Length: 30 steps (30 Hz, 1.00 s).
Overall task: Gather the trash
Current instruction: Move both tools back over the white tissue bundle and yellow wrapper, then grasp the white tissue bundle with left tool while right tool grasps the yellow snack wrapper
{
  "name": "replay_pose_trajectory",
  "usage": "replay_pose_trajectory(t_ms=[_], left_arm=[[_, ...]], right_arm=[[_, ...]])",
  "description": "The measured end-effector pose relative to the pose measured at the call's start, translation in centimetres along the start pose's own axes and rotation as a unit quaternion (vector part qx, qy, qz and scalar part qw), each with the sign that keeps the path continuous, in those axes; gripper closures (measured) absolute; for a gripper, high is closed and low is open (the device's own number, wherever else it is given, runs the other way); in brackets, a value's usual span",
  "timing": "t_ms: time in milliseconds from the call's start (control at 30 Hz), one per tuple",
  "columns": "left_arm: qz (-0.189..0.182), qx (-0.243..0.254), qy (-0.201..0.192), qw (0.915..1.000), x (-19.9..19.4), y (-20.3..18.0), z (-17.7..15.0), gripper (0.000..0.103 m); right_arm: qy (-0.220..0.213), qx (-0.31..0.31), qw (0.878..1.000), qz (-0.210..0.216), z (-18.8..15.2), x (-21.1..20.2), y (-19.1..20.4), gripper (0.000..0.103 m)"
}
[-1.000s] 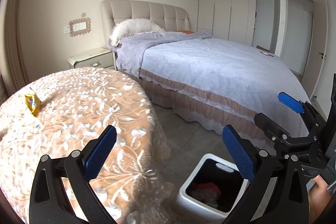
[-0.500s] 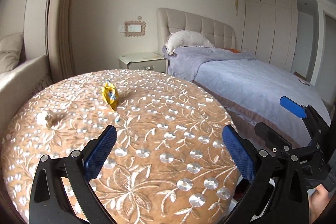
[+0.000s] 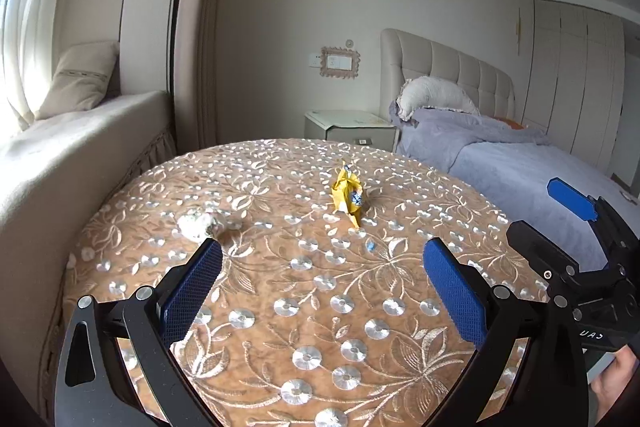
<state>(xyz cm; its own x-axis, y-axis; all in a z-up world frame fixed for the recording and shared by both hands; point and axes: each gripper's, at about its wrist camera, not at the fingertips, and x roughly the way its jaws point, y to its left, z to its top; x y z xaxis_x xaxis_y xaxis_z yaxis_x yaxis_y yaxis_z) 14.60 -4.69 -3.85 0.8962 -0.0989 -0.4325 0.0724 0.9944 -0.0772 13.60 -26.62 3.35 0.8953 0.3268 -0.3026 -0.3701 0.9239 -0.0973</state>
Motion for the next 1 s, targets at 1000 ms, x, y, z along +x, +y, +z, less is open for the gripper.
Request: replay_pose_trajectory(t_ms=[1000], left_arm=[[0.052,-0.046,0.115,0.9909,16.4,12.5,2.9,0.004]], right_arm=[[0.081,-0.077,0.992,0.061,3.2,19.6,7.4,0.004]])
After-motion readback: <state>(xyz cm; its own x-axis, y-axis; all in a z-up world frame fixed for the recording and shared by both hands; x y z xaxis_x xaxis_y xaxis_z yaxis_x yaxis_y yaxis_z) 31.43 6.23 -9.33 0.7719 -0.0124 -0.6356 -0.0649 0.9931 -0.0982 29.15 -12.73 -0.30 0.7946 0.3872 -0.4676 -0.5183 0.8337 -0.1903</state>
